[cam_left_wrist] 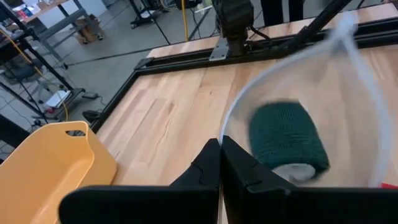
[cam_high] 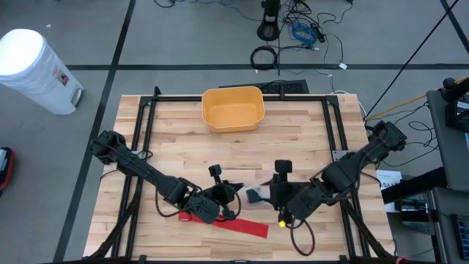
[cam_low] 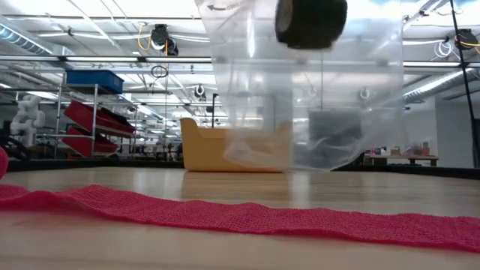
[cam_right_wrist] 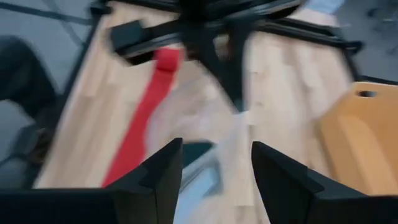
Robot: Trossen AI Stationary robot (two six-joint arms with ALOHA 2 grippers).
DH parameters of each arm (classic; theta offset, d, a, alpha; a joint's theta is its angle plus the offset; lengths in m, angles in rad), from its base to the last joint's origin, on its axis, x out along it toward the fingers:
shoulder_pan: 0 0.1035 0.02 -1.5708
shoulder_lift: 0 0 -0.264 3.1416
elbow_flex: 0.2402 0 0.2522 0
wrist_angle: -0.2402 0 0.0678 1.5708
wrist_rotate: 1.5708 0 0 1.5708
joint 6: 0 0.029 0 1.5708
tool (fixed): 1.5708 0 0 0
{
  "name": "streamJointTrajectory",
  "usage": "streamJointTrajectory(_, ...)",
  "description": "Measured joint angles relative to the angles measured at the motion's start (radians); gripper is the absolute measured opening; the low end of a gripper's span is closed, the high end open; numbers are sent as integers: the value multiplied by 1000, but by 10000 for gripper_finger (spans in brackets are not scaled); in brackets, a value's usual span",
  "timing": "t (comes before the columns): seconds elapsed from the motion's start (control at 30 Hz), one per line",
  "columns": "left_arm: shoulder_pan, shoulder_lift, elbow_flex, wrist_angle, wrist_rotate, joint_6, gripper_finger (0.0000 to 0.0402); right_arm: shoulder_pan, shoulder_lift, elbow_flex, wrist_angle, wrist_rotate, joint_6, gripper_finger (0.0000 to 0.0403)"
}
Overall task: Roll bandage
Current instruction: Roll the red bandage
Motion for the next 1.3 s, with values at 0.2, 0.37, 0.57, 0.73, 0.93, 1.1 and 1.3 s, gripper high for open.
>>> streamJointTrajectory(0.2, 0, 0, 0, 0, 0, 0, 1, 86, 9, 0, -1, -11, 23, 176)
streamJointTrajectory(0.37, 0, 0, 0, 0, 0, 0, 1, 149, 63, -1, -11, 53, 27, 175)
streamJointTrajectory(0.57, 0, -1, 0, -5, -28, 21, 1, 189, 153, -2, -44, 160, 67, 175)
streamJointTrajectory(0.73, 17, -2, 0, -171, -97, -18, 1, 197, 193, -3, -80, 133, 78, 175)
streamJointTrajectory(0.93, 62, -2, 0, -597, -182, -324, 1, 213, 176, -3, -106, 87, 135, 175)
streamJointTrajectory(1.1, 83, -2, 0, -902, -221, -621, 1, 243, 158, -2, -127, 90, 159, 175)
streamJointTrajectory(1.3, 89, -2, 0, -1096, -51, -829, 1, 267, 147, -2, -128, 95, 166, 175)
